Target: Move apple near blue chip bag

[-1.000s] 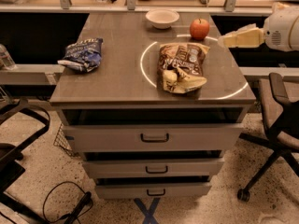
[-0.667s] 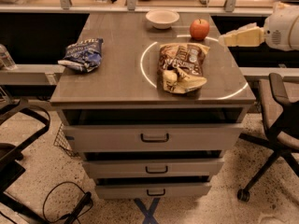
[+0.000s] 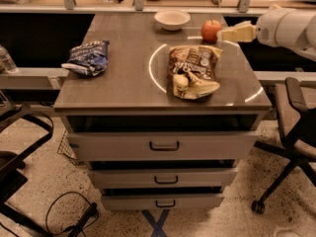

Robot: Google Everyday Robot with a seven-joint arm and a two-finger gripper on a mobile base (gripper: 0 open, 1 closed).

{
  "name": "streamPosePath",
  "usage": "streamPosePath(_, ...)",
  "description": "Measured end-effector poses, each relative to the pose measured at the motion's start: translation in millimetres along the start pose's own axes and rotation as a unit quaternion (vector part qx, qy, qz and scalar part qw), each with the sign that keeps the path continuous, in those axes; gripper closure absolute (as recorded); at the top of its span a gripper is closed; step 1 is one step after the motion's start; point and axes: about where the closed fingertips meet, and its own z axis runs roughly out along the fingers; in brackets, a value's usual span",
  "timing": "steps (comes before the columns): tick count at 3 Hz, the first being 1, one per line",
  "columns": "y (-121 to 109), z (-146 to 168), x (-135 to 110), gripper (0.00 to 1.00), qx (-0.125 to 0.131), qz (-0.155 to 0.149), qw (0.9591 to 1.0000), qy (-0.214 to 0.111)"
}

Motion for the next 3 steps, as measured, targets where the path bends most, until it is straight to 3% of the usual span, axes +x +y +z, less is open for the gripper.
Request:
streamPosePath(2, -35.4, 109.1, 11.8, 0.00, 0.025, 0.004, 0.9996, -0.011)
streamPosePath(3, -34.9, 131.7, 14.7, 0.00, 0.020, 0.006, 0.9997, -0.012)
